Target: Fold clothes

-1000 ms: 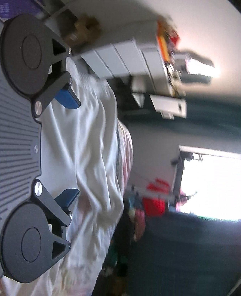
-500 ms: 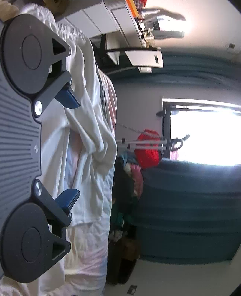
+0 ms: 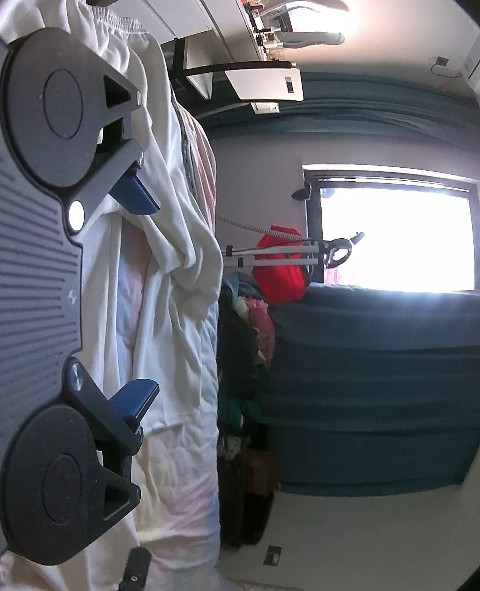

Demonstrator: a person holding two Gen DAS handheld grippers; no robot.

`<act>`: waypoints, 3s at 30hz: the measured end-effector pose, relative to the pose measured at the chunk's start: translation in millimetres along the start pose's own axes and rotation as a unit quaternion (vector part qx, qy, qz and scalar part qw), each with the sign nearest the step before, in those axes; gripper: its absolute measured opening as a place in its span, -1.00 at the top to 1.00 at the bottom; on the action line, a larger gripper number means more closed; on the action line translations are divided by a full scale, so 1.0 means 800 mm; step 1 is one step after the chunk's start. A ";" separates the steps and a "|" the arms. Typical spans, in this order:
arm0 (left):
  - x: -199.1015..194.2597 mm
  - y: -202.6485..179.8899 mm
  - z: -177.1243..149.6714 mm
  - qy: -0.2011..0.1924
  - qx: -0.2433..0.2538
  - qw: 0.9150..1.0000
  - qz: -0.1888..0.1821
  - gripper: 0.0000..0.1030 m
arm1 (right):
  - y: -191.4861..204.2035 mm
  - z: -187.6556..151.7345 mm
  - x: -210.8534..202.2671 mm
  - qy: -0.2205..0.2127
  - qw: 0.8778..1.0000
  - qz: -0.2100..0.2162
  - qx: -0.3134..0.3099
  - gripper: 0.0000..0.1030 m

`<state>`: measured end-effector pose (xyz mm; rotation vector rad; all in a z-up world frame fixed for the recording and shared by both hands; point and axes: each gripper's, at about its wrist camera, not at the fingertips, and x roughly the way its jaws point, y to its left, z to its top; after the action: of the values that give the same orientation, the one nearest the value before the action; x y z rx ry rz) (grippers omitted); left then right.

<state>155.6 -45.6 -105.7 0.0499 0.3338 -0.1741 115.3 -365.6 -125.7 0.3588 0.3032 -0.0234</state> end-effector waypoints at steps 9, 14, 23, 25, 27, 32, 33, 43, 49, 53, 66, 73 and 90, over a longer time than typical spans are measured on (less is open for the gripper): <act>0.071 0.057 -0.019 0.046 -0.028 0.998 -0.010 -0.87 | 0.023 -0.019 0.175 0.123 0.988 0.038 0.080 -0.53; 0.109 0.082 -0.042 0.076 -0.043 0.996 0.010 -0.87 | 0.028 -0.036 0.269 0.140 0.978 0.034 0.150 -0.53; 0.147 0.123 -0.059 0.119 -0.109 0.986 0.033 -0.87 | 0.009 -0.044 0.350 0.093 0.960 -0.032 0.261 -0.16; 0.147 0.123 -0.061 0.121 -0.107 0.986 0.039 -0.87 | 0.001 -0.038 0.359 0.091 0.957 -0.065 0.268 0.21; 0.147 0.120 -0.061 0.120 -0.102 0.987 0.040 -0.87 | -0.012 -0.033 0.367 0.090 0.950 -0.094 0.283 0.52; 0.142 0.112 -0.059 0.116 -0.088 0.988 0.044 -0.87 | -0.044 -0.013 0.366 0.072 0.940 -0.106 0.316 0.80; 0.141 0.111 -0.058 0.116 -0.090 0.988 0.045 -0.87 | -0.043 -0.005 0.362 0.064 0.946 -0.108 0.298 0.81; 0.145 0.124 -0.055 0.144 -0.139 0.980 0.000 -0.87 | -0.111 0.082 0.312 0.003 0.957 -0.178 0.228 0.84; 0.158 0.132 -0.058 0.178 -0.155 0.972 -0.004 -0.87 | -0.149 0.114 0.284 -0.006 0.958 -0.222 0.184 0.84; 0.161 0.130 -0.058 0.187 -0.157 0.970 -0.009 -0.87 | -0.170 0.128 0.266 -0.014 0.954 -0.247 0.167 0.84; 0.166 0.128 -0.058 0.193 -0.143 0.971 -0.008 -0.87 | -0.230 0.092 0.236 0.016 0.940 -0.296 0.168 0.83; 0.163 0.120 -0.059 0.189 -0.124 0.974 -0.004 -0.87 | -0.251 0.048 0.232 0.065 0.941 -0.281 0.176 0.73; 0.097 0.089 -0.040 0.145 -0.066 0.987 -0.003 -0.87 | -0.101 0.068 0.039 0.078 0.978 -0.192 0.034 -0.51</act>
<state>230.1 14.6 -160.1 -0.0582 0.6356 -0.1501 154.7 -459.6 -114.1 0.3669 0.5245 -0.3876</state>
